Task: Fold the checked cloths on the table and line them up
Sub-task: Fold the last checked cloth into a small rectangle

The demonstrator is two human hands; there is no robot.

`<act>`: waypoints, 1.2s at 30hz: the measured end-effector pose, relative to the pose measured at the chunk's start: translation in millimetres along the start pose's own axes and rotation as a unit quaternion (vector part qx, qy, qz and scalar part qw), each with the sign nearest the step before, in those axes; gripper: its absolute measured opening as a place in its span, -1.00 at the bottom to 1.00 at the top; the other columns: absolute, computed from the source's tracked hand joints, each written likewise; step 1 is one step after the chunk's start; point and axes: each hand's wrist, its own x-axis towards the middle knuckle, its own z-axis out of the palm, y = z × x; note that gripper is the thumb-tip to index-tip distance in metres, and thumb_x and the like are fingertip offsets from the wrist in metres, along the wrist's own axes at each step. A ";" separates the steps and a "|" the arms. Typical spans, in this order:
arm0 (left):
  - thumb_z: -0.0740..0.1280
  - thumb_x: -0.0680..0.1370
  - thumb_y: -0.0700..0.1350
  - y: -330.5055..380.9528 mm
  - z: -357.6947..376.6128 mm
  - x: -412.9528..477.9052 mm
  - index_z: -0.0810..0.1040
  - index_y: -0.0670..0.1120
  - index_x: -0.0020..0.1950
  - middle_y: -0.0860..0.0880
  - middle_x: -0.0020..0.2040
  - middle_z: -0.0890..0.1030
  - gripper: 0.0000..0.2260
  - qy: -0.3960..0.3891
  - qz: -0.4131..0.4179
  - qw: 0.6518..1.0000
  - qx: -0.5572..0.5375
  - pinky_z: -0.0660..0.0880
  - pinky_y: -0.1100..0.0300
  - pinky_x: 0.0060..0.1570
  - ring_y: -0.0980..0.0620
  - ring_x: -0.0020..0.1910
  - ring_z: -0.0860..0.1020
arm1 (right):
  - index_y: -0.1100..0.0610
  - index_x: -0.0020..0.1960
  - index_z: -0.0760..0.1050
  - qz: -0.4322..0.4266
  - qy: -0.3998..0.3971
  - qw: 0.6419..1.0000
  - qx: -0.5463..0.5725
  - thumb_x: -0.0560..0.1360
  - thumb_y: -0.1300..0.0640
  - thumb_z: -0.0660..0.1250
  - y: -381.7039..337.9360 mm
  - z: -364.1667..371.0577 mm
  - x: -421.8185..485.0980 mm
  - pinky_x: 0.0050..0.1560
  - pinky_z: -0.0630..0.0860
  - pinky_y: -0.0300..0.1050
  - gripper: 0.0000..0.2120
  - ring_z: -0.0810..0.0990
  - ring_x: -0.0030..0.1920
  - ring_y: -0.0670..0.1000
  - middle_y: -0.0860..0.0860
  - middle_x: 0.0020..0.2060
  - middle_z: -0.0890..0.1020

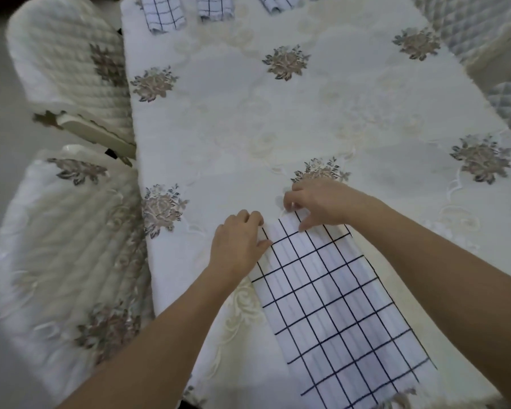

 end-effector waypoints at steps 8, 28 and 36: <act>0.37 0.54 0.15 -1.4 -2.5 7.1 0.47 -0.03 0.18 0.00 0.06 0.48 -0.66 -0.052 -0.019 0.998 -0.020 0.42 0.05 0.08 -0.04 0.07 0.45 | 0.02 0.12 0.49 -0.009 -0.077 0.997 -0.024 0.44 -0.13 0.46 1.0 -5.3 12.0 0.09 0.50 0.07 -0.64 0.48 0.04 0.03 -0.09 -0.04 0.44; 0.27 0.60 -0.15 -17.9 -107.4 46.8 0.53 -0.11 0.07 -0.03 -0.06 0.55 -0.91 0.048 0.053 0.997 -0.039 0.42 0.07 -0.17 -0.07 -0.09 0.50 | -0.01 0.01 0.60 0.063 0.094 0.993 0.027 0.60 -0.05 0.28 0.9 -68.0 -4.3 -0.15 0.55 0.01 -0.84 0.59 -0.09 0.08 -0.04 -0.11 0.64; 0.50 0.49 -0.10 -29.7 -110.1 16.5 0.39 0.01 0.37 0.00 0.16 0.52 -0.50 0.049 0.042 0.991 -0.120 0.40 0.12 -0.03 -0.01 0.03 0.48 | -0.01 0.10 0.58 0.087 0.174 0.981 0.021 0.64 -0.03 0.21 -11.3 -66.8 -35.4 -0.14 0.56 0.06 -0.80 0.59 -0.04 0.13 -0.01 -0.08 0.68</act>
